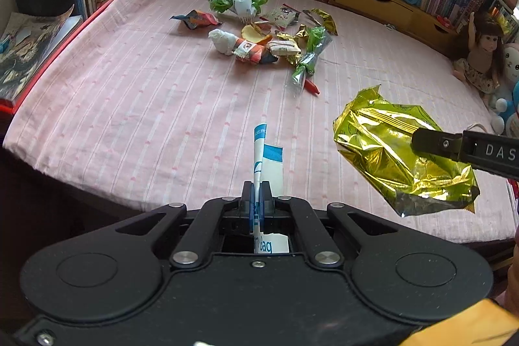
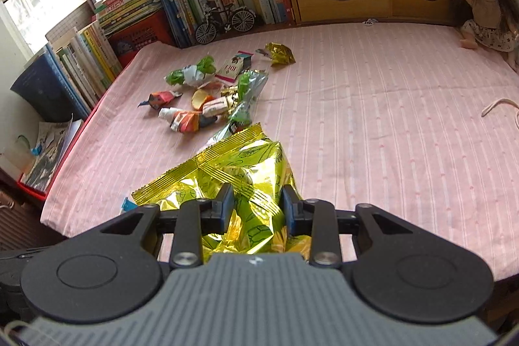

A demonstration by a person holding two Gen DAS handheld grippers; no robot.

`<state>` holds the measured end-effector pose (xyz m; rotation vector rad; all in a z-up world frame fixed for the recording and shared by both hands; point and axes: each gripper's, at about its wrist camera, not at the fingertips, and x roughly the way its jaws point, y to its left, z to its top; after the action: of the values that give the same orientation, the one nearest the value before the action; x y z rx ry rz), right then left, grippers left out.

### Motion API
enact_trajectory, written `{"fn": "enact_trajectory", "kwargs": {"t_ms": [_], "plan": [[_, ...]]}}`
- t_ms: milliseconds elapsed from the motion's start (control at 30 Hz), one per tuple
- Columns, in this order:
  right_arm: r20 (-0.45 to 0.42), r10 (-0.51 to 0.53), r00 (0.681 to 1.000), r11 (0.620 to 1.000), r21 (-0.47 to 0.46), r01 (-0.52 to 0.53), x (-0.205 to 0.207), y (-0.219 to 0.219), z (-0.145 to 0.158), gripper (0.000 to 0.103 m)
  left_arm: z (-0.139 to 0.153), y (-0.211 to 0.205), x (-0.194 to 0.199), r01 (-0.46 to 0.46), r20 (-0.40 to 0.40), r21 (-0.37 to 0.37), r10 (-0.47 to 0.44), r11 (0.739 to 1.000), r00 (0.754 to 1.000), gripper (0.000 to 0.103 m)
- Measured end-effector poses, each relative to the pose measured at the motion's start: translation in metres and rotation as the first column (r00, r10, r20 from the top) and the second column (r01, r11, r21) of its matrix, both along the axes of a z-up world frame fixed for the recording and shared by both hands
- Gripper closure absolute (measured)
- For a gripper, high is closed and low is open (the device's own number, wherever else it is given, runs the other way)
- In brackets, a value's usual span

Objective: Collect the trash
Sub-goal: 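Lift both held items off the bed and lower them into the trash bin, then open both grippers to drop the packet and foil bag into the bin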

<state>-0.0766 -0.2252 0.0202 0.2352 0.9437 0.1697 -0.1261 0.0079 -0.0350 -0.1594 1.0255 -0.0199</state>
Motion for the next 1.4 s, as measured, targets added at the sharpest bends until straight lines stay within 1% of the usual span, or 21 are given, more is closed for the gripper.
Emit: {"fn": "enact_trajectory", "kwargs": {"t_ms": [100,233,333,467,567,667,767,933,1067,1400], "plan": [[-0.010,0.025,1.000,1.000,0.010,-0.025,-0.022,-0.009,-0.003,0.067,-0.003,-0.011,-0.020,-0.013,-0.006,0.012,0.013,1.000,1.000,0.100],[-0.016,0.066,0.998,0.998,0.007,-0.066,-0.048,-0.017,-0.008,0.067,-0.009,-0.022,-0.047,-0.056,-0.029,0.013,0.056,0.998,0.998,0.100],[-0.029,0.082,0.996,0.996,0.024,-0.081,-0.065,-0.024,-0.013,0.067,-0.011,-0.029,-0.068,-0.070,-0.040,0.031,0.072,0.997,0.997,0.100],[-0.059,0.122,0.991,0.992,0.037,-0.120,-0.085,-0.023,-0.025,0.067,-0.016,-0.032,-0.094,-0.084,-0.062,0.050,0.087,0.995,0.994,0.100],[-0.083,0.154,0.985,0.988,0.040,-0.151,-0.099,-0.016,-0.036,0.067,-0.027,-0.030,-0.109,-0.091,-0.086,0.063,0.096,0.994,0.992,0.100],[-0.100,0.194,0.976,0.981,0.031,-0.192,-0.110,-0.008,-0.050,0.067,-0.046,-0.024,-0.118,-0.105,-0.124,0.067,0.112,0.992,0.986,0.100],[-0.129,0.222,0.967,0.975,0.021,-0.221,-0.117,0.001,-0.067,0.067,-0.069,-0.020,-0.122,-0.099,-0.157,0.073,0.109,0.992,0.981,0.100],[-0.194,0.280,0.940,0.958,-0.005,-0.287,-0.124,0.023,-0.103,0.072,-0.114,-0.009,-0.118,-0.110,-0.216,0.075,0.124,0.991,0.968,0.100],[-0.234,0.316,0.919,0.944,-0.024,-0.330,-0.123,0.042,-0.140,0.075,-0.158,0.002,-0.110,-0.117,-0.257,0.081,0.134,0.990,0.957,0.100],[-0.350,0.309,0.884,0.942,-0.013,-0.335,-0.107,0.079,-0.250,0.076,-0.269,0.030,-0.095,-0.133,-0.338,0.092,0.157,0.987,0.928,0.100]]}}
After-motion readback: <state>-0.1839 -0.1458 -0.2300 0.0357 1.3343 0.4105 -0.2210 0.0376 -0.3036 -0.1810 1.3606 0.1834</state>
